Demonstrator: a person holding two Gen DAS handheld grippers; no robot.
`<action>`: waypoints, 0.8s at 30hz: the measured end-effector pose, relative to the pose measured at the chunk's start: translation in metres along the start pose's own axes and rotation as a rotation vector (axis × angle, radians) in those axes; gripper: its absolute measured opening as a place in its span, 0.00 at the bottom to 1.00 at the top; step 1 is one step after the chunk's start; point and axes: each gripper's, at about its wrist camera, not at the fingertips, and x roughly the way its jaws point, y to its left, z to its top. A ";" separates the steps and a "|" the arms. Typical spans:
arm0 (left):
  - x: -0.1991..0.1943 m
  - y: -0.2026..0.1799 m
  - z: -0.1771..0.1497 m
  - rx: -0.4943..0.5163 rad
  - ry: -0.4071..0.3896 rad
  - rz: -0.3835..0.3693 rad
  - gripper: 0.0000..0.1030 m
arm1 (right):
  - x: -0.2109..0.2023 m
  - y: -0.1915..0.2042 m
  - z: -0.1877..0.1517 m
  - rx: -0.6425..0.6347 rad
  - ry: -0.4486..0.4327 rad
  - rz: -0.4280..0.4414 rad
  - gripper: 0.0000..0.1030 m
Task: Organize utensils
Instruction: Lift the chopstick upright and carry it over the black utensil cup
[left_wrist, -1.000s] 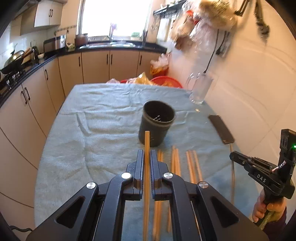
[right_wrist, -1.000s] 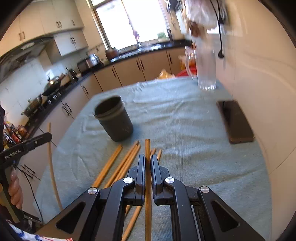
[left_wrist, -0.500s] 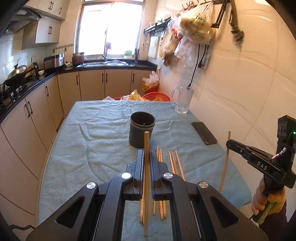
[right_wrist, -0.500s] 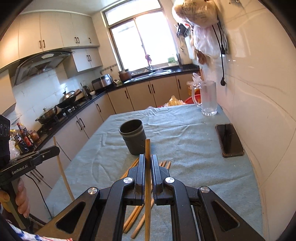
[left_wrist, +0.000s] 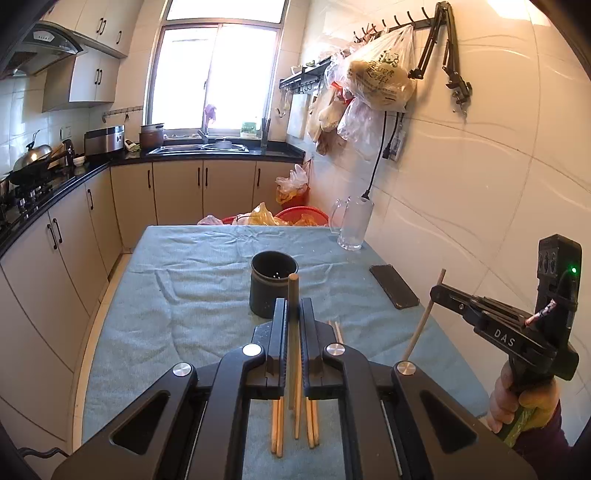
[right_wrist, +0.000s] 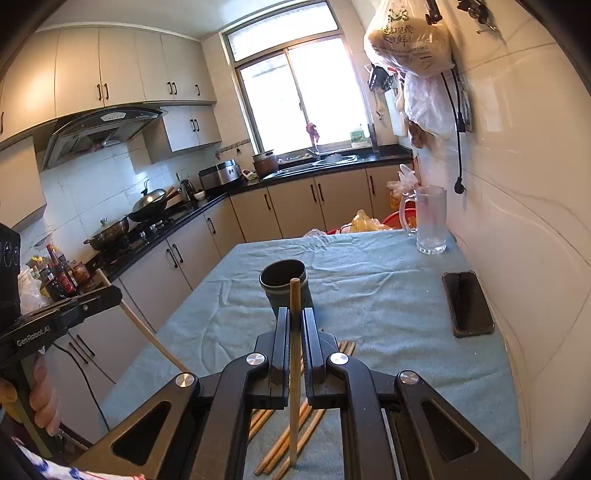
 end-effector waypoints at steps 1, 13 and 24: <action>0.002 0.001 0.002 -0.004 0.000 0.000 0.05 | 0.000 0.000 0.002 -0.003 -0.001 0.002 0.06; 0.020 0.020 0.059 -0.034 -0.063 0.026 0.05 | 0.013 0.004 0.057 -0.034 -0.072 0.011 0.06; 0.062 0.035 0.150 -0.090 -0.129 0.038 0.05 | 0.059 0.020 0.149 -0.011 -0.190 0.036 0.06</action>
